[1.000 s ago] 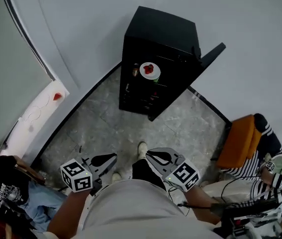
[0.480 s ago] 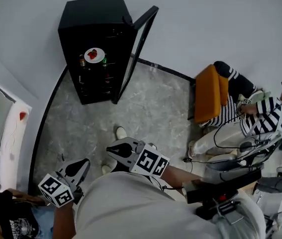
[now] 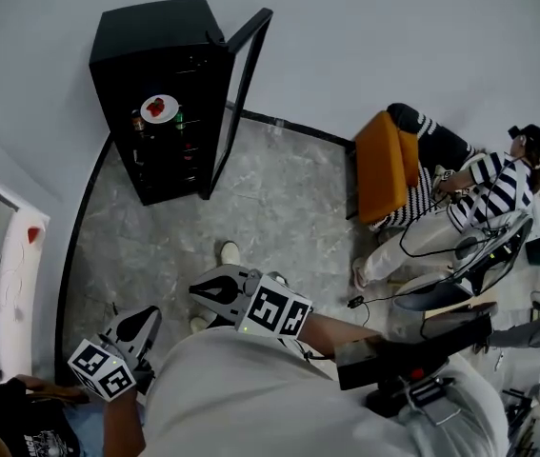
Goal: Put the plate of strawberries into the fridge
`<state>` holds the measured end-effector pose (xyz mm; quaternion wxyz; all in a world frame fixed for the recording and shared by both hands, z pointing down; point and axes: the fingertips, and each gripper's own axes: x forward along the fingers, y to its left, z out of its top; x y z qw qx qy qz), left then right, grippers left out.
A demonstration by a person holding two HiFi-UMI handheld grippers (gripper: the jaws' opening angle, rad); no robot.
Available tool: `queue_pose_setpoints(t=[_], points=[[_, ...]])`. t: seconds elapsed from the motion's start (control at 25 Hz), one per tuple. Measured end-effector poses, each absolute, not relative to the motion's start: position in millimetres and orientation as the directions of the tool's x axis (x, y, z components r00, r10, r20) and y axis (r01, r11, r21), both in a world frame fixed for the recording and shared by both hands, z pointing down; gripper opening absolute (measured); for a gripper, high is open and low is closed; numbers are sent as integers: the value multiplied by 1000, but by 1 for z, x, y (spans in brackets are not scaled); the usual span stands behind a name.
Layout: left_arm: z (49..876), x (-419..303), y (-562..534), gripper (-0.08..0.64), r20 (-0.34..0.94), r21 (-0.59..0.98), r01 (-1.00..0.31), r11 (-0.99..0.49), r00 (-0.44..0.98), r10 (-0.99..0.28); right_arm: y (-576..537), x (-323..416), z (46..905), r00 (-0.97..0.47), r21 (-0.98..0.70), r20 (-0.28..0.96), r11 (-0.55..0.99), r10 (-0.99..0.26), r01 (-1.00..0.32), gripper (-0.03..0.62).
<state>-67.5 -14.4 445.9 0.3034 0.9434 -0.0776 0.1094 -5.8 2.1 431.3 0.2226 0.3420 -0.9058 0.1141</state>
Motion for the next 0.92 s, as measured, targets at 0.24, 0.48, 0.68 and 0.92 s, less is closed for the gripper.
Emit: queue_pose_setpoints(t=[0.24,0.48,0.68,0.92], points=[[445,-67,-20,14,252,551,-210,-808,965,-80,-2,-7,429,-670,-54,482,744,-565,-666,18],[447,-67,-29,14,245,574,-224,-787,965,-96,-10,-4,430,-672,-54,485,748,-560,-662,17],[450,-61,-33,14,246,567,-218,-794,965,-89,-15,1,431,-673,-56,482,747,-561,-662,17],[453,-38,-33,14,239,582,-188,-791,970,-54,-10,23,432,-654,-65,489,724,-577,-687,17]])
